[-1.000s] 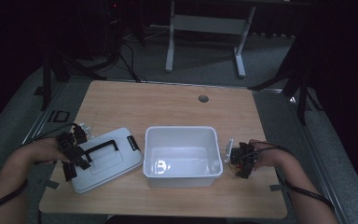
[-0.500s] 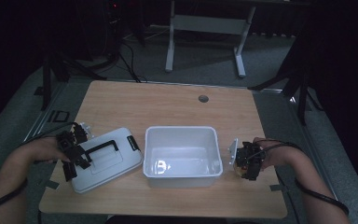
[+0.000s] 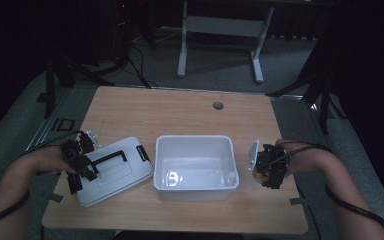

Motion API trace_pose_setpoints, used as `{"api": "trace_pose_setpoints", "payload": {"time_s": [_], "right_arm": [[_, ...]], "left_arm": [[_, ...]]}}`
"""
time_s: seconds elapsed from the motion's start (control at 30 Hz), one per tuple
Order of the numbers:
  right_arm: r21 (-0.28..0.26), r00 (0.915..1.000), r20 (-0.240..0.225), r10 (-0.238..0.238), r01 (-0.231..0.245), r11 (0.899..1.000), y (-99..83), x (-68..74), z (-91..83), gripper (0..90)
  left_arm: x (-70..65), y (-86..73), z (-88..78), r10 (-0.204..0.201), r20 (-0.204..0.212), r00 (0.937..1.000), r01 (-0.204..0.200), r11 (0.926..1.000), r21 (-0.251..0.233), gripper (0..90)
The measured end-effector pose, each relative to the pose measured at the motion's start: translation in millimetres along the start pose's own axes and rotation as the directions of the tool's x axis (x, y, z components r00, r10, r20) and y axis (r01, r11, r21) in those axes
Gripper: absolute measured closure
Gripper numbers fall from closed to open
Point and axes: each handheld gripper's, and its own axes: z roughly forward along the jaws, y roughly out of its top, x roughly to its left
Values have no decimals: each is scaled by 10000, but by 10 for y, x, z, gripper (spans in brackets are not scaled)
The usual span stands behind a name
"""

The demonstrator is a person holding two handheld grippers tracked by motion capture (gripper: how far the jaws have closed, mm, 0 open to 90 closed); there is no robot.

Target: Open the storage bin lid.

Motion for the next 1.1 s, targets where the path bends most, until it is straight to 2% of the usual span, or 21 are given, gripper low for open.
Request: {"api": "trace_pose_setpoints", "payload": {"time_s": [0.27,0.47,1.1], "right_arm": [[47,9998,193,-8,7,10000,123,-61,-221,204],[-5,9993,266,-274,274,9996,270,-69,-301,204],[-203,9954,108,-955,957,9952,775,-130,-348,204]], "left_arm": [[-5,7,-11,72,-78,9999,-72,9999,74,303],[-8,0,-12,52,-66,10000,-51,9999,110,303],[-4,-5,19,116,-91,9999,-114,9997,218,304]]}}
